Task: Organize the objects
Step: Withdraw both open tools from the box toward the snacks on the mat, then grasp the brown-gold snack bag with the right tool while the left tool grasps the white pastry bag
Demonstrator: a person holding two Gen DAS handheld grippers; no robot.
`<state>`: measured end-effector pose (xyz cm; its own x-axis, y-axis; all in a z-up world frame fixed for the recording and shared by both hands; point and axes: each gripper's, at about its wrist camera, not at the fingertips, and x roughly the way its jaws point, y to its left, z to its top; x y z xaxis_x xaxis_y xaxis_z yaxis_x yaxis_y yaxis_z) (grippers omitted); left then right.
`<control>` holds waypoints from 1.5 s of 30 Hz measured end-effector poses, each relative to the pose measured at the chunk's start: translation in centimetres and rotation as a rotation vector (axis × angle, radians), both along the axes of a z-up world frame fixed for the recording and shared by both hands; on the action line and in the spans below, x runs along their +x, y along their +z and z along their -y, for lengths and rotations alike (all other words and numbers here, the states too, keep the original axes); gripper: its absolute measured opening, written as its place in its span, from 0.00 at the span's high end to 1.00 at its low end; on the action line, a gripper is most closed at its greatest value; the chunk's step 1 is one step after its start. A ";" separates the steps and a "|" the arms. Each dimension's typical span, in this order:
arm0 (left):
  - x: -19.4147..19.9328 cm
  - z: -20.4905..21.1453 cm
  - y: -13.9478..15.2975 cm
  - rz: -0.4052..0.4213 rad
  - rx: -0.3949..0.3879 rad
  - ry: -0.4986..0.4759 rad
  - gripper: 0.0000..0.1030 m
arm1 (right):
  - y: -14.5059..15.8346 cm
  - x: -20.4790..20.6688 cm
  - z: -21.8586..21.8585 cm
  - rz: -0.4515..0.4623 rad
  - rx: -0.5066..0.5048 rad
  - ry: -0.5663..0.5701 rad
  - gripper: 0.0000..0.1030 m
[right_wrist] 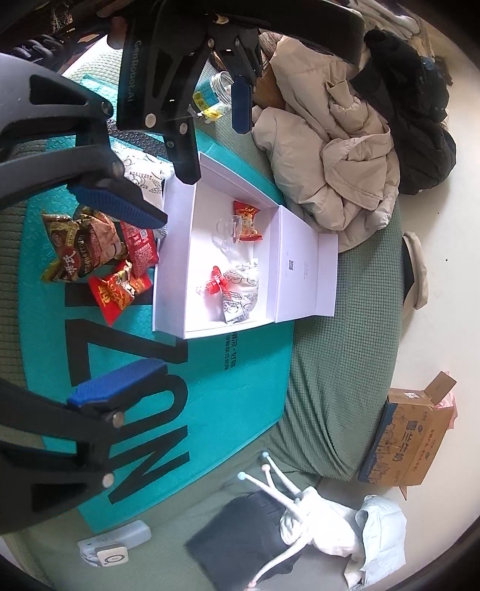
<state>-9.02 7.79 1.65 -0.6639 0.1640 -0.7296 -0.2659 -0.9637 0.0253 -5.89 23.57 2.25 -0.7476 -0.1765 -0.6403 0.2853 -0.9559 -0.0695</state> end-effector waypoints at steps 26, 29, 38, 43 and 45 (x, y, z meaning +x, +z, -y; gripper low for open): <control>0.5 -0.5 -6.3 0.164 -0.005 -0.082 0.13 | -6.1 2.7 -0.7 0.136 -0.077 -0.050 0.29; 0.1 -0.5 -6.8 0.178 0.003 -0.080 0.13 | -6.7 2.6 -1.0 0.159 -0.110 -0.051 0.29; -1.5 -0.6 -7.6 0.209 0.015 -0.085 0.13 | -8.6 1.6 -0.6 0.212 -0.141 -0.022 0.28; -2.1 -1.1 -8.2 0.229 -0.005 -0.098 0.13 | -9.5 0.7 -0.3 0.215 -0.130 0.012 0.25; -2.4 -1.3 -8.6 0.243 -0.016 -0.098 0.13 | -9.9 0.3 -0.2 0.225 -0.117 0.020 0.25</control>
